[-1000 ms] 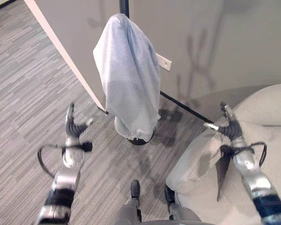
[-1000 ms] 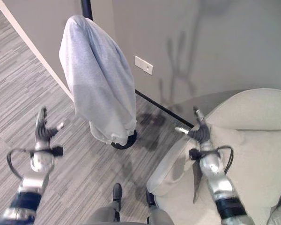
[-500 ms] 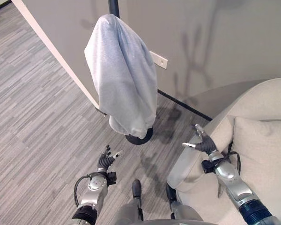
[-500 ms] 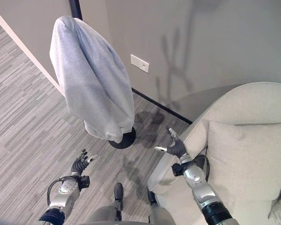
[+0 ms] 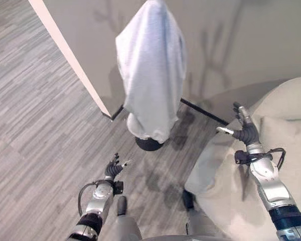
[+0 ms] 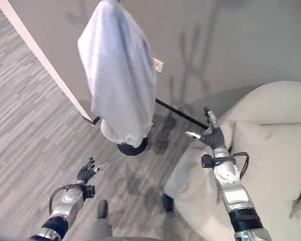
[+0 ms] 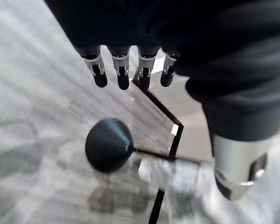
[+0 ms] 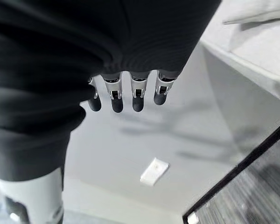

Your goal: Hang the clothes on the sofa on the clothes rack.

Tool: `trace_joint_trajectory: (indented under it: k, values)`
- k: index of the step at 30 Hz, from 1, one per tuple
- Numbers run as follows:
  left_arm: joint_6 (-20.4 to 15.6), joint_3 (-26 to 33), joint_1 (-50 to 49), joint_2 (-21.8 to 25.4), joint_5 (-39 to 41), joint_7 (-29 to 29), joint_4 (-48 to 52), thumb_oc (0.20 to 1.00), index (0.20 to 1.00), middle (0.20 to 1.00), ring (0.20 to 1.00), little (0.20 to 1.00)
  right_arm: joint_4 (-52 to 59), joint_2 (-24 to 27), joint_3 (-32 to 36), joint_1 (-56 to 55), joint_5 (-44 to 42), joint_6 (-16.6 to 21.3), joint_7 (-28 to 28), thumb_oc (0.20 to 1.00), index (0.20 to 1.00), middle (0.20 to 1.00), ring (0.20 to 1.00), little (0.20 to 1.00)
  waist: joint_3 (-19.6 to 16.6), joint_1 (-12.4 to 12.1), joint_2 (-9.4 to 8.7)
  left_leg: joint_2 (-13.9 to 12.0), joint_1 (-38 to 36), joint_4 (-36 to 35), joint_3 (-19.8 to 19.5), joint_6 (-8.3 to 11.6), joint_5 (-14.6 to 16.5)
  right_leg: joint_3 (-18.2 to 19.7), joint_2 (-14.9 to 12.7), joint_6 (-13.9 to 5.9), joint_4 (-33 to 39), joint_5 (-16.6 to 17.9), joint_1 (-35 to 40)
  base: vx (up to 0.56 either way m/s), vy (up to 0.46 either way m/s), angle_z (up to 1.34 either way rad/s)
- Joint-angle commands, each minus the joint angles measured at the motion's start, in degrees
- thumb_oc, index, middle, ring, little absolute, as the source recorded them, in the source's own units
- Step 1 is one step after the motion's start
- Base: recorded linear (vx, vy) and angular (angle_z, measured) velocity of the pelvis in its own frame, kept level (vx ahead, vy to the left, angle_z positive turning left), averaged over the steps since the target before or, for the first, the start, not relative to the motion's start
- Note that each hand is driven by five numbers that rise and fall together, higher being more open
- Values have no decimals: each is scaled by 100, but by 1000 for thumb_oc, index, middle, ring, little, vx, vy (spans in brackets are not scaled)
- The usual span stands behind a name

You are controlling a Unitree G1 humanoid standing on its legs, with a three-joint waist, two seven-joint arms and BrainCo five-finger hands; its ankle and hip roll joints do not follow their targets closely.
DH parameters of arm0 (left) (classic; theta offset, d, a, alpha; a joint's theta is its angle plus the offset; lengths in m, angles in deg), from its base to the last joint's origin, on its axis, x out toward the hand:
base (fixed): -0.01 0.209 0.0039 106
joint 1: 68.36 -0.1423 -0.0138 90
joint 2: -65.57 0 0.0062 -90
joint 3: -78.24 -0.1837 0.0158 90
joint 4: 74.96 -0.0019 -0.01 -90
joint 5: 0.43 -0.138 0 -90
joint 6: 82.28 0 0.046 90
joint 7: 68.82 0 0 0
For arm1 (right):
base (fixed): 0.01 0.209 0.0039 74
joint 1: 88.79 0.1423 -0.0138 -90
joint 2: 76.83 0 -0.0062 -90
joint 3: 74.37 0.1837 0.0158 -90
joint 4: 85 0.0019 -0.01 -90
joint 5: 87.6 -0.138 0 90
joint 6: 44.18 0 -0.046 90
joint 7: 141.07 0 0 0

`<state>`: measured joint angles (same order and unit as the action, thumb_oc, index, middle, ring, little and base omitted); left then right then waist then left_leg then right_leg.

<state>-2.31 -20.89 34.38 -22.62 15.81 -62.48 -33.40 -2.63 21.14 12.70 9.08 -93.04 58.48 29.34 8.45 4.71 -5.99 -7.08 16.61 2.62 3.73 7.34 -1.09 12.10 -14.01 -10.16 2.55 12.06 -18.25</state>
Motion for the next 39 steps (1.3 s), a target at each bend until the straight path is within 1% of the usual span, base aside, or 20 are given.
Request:
trace_joint_trajectory:
  k: [1,2,3,5,7,8,10,11,12,13,14,15,17,22,26,28,29,30,35,39]
  values:
    - [-241,-24,-193,452,-433,-127,408,1000,1000,1000,1000,1000,291,273,212,-50,106,234,-260,1000,1000,1000,1000,1000,-329,-21,209,-37,-500,-708,356,-59,47,-327,91,-350,-61,470,211,-81,507,-62]
    - [-240,-24,-192,454,-433,-127,410,1000,1000,1000,1000,1000,296,270,214,-51,107,232,-259,1000,1000,1000,1000,1000,-336,-17,200,-26,-484,-716,354,-62,21,-321,82,-353,-69,479,189,-104,418,-49]
    - [-236,-26,-199,487,-478,-144,358,1000,1000,1000,1000,1000,270,296,226,-113,126,242,-260,1000,1000,1000,1000,1000,-370,-26,199,29,-454,-762,432,-85,-3,-432,139,-299,-263,330,308,-97,217,-21]
    - [-170,-1,-182,552,-724,-121,338,1000,1000,1000,1000,1000,296,269,232,-237,162,230,-215,1000,1000,1000,1000,1000,-427,-92,146,124,-379,-762,556,-128,-15,-655,246,-273,-429,79,560,-123,264,-7]
    - [-135,46,-236,572,-850,-148,263,1000,1000,1000,1000,1000,253,252,225,-428,201,235,-136,1000,1000,1000,1000,1000,-529,-143,94,204,-423,-762,694,-163,55,-725,423,-255,-571,-164,793,-55,177,-24]
    - [-136,46,-233,574,-850,-149,262,1000,1000,1000,1000,1000,253,250,227,-427,201,236,-136,1000,1000,1000,1000,1000,-538,-148,90,205,-403,-762,700,-166,34,-716,422,-256,-568,-147,771,-23,167,-42]
    - [-128,74,-362,496,-1015,-204,166,1000,1000,1000,1000,1000,87,254,221,-703,282,199,-10,1000,1000,1000,1000,1000,-632,-173,97,358,-493,-762,801,-238,77,-529,716,-230,-539,-344,892,-1,186,-39]
    - [-131,73,-364,493,-1017,-204,163,1000,1000,1000,1000,1000,86,255,220,-705,282,201,-10,1000,1000,1000,1000,1000,-630,-179,97,357,-501,-762,806,-238,82,-523,717,-231,-541,-348,895,49,197,-27]
    - [-138,38,-412,452,-1117,-265,71,1000,1000,1000,1000,1000,-144,212,99,-815,249,202,85,1000,1000,1000,1000,1000,-588,-136,162,418,-595,-762,848,-286,111,-323,967,-158,-407,-680,877,28,105,-14]
    - [-140,42,-411,451,-1118,-265,69,1000,1000,1000,1000,1000,-153,213,95,-808,247,208,84,1000,1000,1000,1000,1000,-593,-144,161,413,-584,-762,860,-284,97,-310,973,-156,-414,-669,857,29,159,-9]
    - [-126,23,-453,452,-1185,-349,32,1000,1000,1000,1000,1000,-287,190,16,-892,251,197,173,1000,1000,1000,1000,1000,-535,-116,204,446,-625,-762,865,-312,120,-216,1167,-98,-465,-773,665,0,104,-5]
    - [-144,-12,-433,437,-1319,-354,-156,1000,1000,1000,1000,1000,-672,102,-221,-927,205,162,272,1000,1000,1000,1000,1000,-422,-79,245,511,-696,-762,859,-351,154,-184,1304,-83,-395,-844,617,0,103,4]
    - [-148,-40,-409,405,-1393,-342,-311,1000,1000,1000,1000,1000,-922,10,-365,-953,181,150,306,1000,1000,1000,1000,1000,-378,-43,256,559,-717,-762,866,-360,142,-165,1364,-76,-317,-786,574,-8,56,11]
    - [-134,-150,-392,262,-1467,-229,-735,1000,1000,1000,1000,1000,-2503,-405,-777,-944,-67,1,265,1000,1000,1000,1000,1000,-239,30,281,618,-822,-762,981,-405,135,-101,1470,-66,-220,-685,515,8,2,-5]
    - [-139,-341,-395,172,-1531,-267,-912,1000,1000,1000,1000,1000,-3815,-652,-845,-965,-344,-141,311,1000,1000,1000,1000,1000,-232,53,284,626,-897,-762,1069,-435,144,-57,1474,-43,-141,-665,574,22,-33,-9]
    - [-121,-427,-382,113,-1520,-295,-980,1000,1000,1000,1000,1000,-4259,-760,-829,-1034,-511,-206,372,1000,1000,1000,1000,1000,-248,82,307,621,-957,-762,1116,-455,151,-47,1489,-15,-139,-699,603,51,-39,-20]
    - [-115,-502,-376,37,-1499,-328,-1020,1000,1000,1000,1000,1000,-4706,-847,-824,-1048,-611,-253,422,1000,1000,1000,1000,1000,-280,95,337,616,-1021,-762,1142,-463,166,-16,1508,15,-119,-729,657,41,-32,-28]
    - [-116,-502,-375,37,-1499,-327,-1021,1000,1000,1000,1000,1000,-4712,-847,-825,-1045,-613,-249,423,1000,1000,1000,1000,1000,-278,92,337,616,-1025,-762,1144,-463,168,-14,1509,15,-119,-730,660,51,-32,-23]
    - [-62,-758,-343,-183,-1452,-466,-1076,1000,1000,1000,1000,1000,-5697,-1007,-775,-943,-722,-442,464,1000,1000,1000,1000,1000,-381,124,479,605,-1234,-762,1178,-468,200,6,1565,124,-119,-858,830,69,-14,-4]
    - [-30,-846,-418,-270,-1413,-572,-1101,1000,1000,1000,1000,1000,-5855,-989,-744,-826,-731,-494,481,1000,1000,1000,1000,1000,-456,103,571,589,-1390,-762,1178,-452,222,-33,1579,193,-92,-933,989,75,-26,-2]
